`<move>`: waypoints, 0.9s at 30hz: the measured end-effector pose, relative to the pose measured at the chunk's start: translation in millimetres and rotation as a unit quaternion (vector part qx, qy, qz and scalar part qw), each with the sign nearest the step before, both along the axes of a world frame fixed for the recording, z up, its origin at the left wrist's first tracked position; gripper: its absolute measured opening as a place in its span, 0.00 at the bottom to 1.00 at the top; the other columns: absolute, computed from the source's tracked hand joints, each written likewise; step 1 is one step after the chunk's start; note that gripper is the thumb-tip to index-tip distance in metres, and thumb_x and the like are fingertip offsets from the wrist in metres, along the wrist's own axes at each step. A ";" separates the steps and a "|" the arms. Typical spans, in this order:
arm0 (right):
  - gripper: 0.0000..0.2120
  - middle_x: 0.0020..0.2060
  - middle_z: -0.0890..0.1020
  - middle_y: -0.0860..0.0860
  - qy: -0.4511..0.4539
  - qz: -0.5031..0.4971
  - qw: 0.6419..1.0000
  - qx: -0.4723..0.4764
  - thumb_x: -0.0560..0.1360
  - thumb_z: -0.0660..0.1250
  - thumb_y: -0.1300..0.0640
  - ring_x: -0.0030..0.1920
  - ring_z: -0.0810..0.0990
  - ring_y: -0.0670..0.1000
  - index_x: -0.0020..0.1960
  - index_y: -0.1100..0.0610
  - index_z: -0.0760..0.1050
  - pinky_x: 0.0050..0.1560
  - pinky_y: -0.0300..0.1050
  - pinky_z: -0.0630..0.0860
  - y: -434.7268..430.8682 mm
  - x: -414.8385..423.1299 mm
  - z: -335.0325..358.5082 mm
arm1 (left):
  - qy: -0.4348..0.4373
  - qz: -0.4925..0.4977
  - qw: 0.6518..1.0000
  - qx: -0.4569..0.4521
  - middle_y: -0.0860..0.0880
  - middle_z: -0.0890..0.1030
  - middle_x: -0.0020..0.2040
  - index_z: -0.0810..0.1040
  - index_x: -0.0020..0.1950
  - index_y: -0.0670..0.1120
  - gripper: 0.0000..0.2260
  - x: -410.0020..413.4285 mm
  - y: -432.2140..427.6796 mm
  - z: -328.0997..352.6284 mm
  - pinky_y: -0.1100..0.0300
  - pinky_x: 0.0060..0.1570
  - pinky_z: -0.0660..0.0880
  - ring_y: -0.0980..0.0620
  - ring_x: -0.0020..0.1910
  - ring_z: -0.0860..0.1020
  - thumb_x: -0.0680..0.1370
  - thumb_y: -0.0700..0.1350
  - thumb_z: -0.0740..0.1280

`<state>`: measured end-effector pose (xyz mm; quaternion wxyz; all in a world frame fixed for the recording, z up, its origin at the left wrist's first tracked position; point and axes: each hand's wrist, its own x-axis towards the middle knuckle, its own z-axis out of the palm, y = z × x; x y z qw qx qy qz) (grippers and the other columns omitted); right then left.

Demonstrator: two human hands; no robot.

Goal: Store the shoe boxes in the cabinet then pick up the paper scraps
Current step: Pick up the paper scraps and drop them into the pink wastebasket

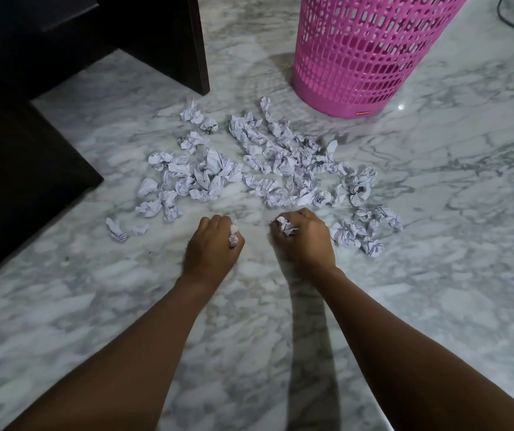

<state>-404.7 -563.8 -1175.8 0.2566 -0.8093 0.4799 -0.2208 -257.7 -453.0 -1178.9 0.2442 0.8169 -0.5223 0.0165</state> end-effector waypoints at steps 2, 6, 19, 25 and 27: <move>0.05 0.39 0.84 0.50 -0.042 -0.026 0.996 0.072 0.70 0.75 0.53 0.39 0.82 0.49 0.46 0.51 0.85 0.42 0.38 0.74 -1.9 -0.8 8.4 | 0.074 0.023 0.997 0.028 0.44 0.76 0.38 0.72 0.41 0.42 0.09 -3.1 -2.7 14.2 0.49 0.34 0.75 0.42 0.42 0.74 0.75 0.47 0.59; 0.03 0.24 0.79 0.42 -0.094 -0.058 0.977 0.183 0.70 0.76 0.55 0.25 0.76 0.34 0.42 0.54 0.84 0.33 0.27 0.70 -0.3 -5.3 22.9 | 0.225 0.099 0.968 0.056 0.43 0.79 0.41 0.70 0.40 0.44 0.09 0.0 -12.7 35.2 0.52 0.40 0.74 0.41 0.43 0.77 0.76 0.48 0.63; 0.07 0.30 0.81 0.50 -0.219 0.025 0.972 0.088 0.71 0.77 0.58 0.29 0.76 0.43 0.36 0.54 0.81 0.34 0.40 0.74 -121.8 -23.5 251.8 | 0.294 0.008 0.954 -0.058 0.46 0.84 0.48 0.81 0.48 0.41 0.16 -22.6 -123.8 239.3 0.54 0.52 0.76 0.48 0.46 0.78 0.73 0.52 0.61; 0.06 0.29 0.80 0.49 -0.263 0.023 0.964 0.034 0.73 0.75 0.58 0.24 0.74 0.41 0.39 0.58 0.81 0.27 0.34 0.71 -181.4 -69.2 351.3 | 0.239 -0.049 0.960 -0.137 0.51 0.76 0.32 0.75 0.36 0.44 0.10 -47.6 -219.6 356.6 0.57 0.35 0.70 0.53 0.33 0.72 0.75 0.47 0.64; 0.06 0.29 0.81 0.49 -0.291 0.016 0.956 0.031 0.73 0.75 0.59 0.25 0.75 0.43 0.39 0.59 0.82 0.27 0.36 0.72 -195.8 -81.0 364.3 | 0.233 -0.053 0.961 -0.143 0.51 0.74 0.31 0.72 0.35 0.47 0.11 -58.5 -248.4 379.9 0.60 0.30 0.66 0.54 0.30 0.71 0.78 0.45 0.63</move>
